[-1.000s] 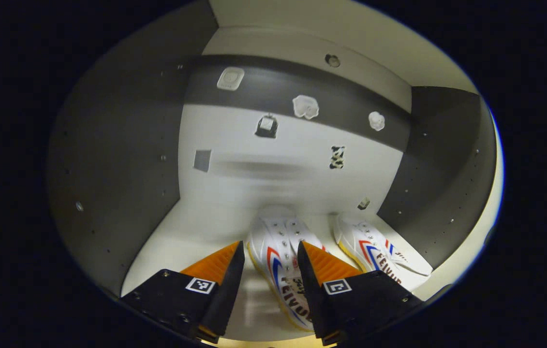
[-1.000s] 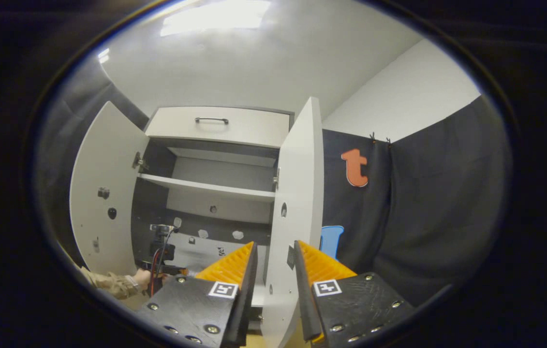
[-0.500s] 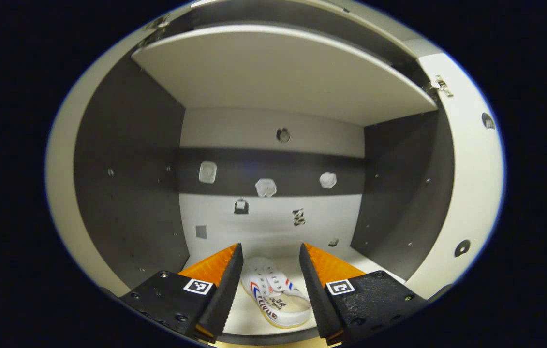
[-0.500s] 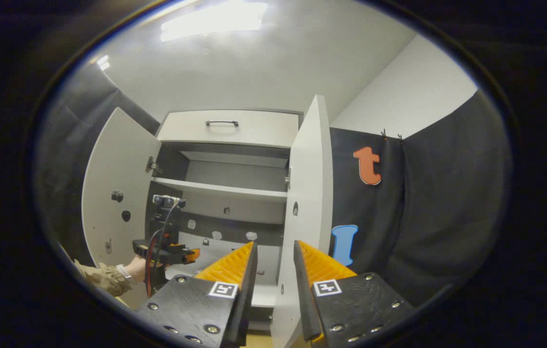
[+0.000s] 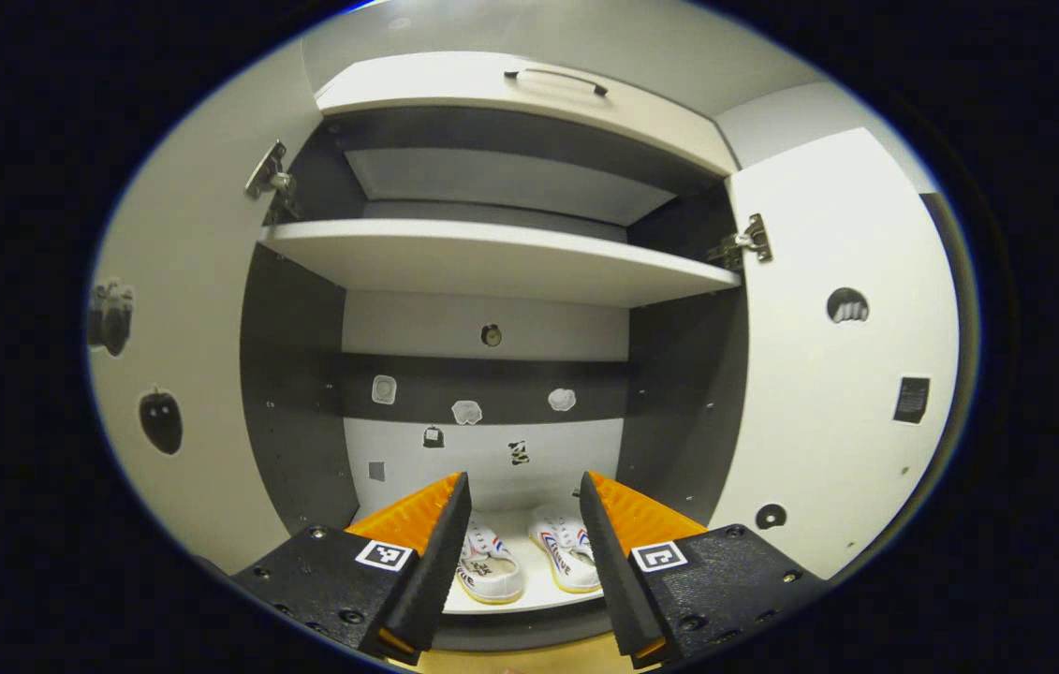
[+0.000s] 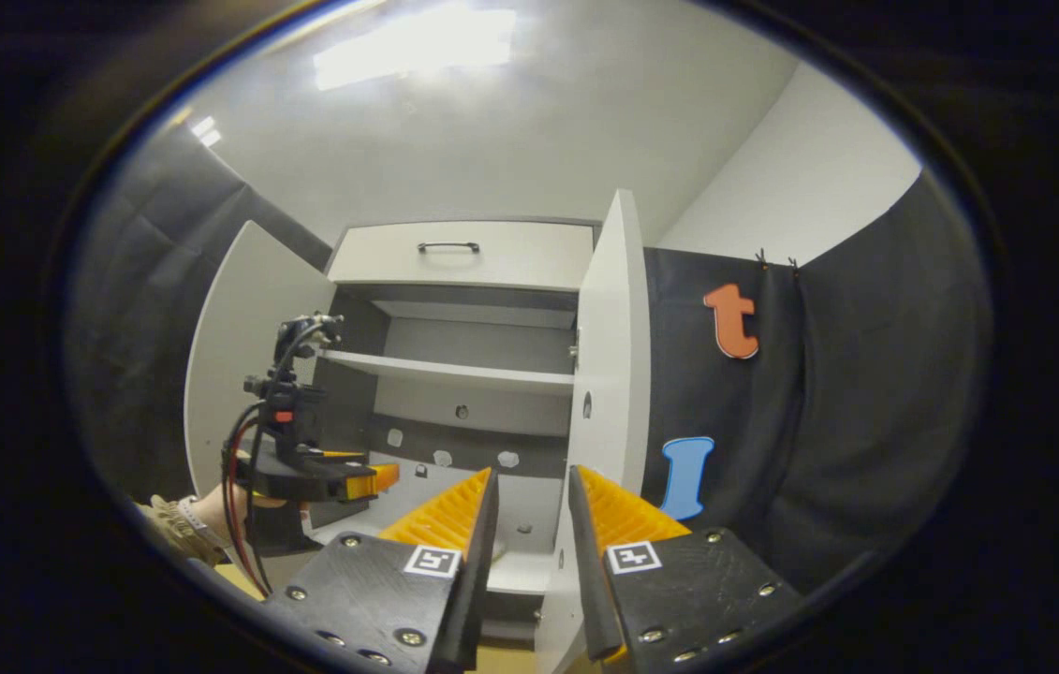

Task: Grab one shoe with the right hand and put it into the shoe cabinet, grab the other shoe with the left hand and put it into the shoe cabinet; then close the right door with the right hand and the left door with the left hand.

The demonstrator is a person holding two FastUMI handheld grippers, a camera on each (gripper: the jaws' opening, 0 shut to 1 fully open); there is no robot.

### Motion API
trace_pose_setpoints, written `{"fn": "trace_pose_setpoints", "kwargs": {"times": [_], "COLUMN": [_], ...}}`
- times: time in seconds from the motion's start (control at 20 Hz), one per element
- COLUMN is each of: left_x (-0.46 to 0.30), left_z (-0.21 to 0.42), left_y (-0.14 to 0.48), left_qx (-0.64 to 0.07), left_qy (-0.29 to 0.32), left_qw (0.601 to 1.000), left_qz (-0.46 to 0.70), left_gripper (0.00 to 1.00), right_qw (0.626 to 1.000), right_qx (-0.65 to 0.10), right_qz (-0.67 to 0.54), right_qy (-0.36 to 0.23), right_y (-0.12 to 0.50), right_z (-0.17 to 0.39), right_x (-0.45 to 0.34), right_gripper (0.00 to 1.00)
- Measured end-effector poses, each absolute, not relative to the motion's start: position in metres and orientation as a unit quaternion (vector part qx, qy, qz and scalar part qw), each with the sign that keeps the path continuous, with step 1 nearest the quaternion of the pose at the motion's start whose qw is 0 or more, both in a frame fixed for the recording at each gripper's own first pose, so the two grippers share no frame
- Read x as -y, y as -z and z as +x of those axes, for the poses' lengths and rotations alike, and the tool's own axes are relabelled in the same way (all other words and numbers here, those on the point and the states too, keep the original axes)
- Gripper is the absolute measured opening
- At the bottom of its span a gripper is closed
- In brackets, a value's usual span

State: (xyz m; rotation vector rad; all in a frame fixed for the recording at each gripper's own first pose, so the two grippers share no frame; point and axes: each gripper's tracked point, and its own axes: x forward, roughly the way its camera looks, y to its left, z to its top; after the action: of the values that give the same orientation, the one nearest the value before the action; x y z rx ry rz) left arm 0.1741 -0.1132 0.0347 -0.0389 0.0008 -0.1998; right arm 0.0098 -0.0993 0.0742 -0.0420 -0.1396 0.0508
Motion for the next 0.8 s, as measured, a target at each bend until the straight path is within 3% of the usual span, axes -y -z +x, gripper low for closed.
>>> {"fn": "trace_pose_setpoints", "kwargs": {"times": [0.1,0.25,0.4,0.45,0.5,0.55,0.6,0.65,0.7,0.8], "left_x": [0.119,0.125,0.125,0.124,0.123,0.118,0.113,0.11,0.109,0.106], "left_z": [0.148,0.117,0.09,0.082,0.075,0.069,0.064,0.061,0.053,0.046], "left_y": [-0.041,-0.042,-0.038,-0.038,-0.04,-0.042,-0.045,-0.047,-0.046,-0.044], "left_qx": [0.01,0.01,0.0,-0.001,0.001,0.006,0.012,0.015,0.016,0.012], "left_qy": [0.103,0.099,0.092,0.091,0.088,0.08,0.071,0.066,0.062,0.054], "left_qw": [0.994,0.994,0.995,0.994,0.995,0.995,0.996,0.996,0.997,0.998], "left_qz": [-0.026,-0.035,-0.049,-0.053,-0.055,-0.056,-0.055,-0.054,-0.051,-0.042], "left_gripper": [0.64,0.76,0.79,0.87,0.82,0.88,0.9,0.92,0.96,0.96], "right_qw": [0.997,0.997,0.997,0.997,0.997,0.997,0.997,0.997,0.997,0.998], "right_qx": [0.068,0.066,0.063,0.062,0.062,0.062,0.062,0.062,0.061,0.057], "right_qz": [-0.017,-0.012,-0.01,-0.011,-0.011,-0.01,-0.008,-0.004,-0.002,0.002], "right_qy": [-0.03,-0.033,-0.035,-0.037,-0.037,-0.037,-0.037,-0.039,-0.041,-0.039], "right_y": [-0.073,-0.072,-0.069,-0.069,-0.068,-0.069,-0.068,-0.067,-0.066,-0.063], "right_z": [0.007,0.002,-0.002,-0.005,-0.005,-0.006,-0.007,-0.008,-0.009,-0.008], "right_x": [0.101,0.104,0.108,0.108,0.108,0.109,0.11,0.11,0.111,0.114], "right_gripper": [0.42,0.39,0.48,0.48,0.52,0.58,0.55,0.59,0.73,0.87]}}
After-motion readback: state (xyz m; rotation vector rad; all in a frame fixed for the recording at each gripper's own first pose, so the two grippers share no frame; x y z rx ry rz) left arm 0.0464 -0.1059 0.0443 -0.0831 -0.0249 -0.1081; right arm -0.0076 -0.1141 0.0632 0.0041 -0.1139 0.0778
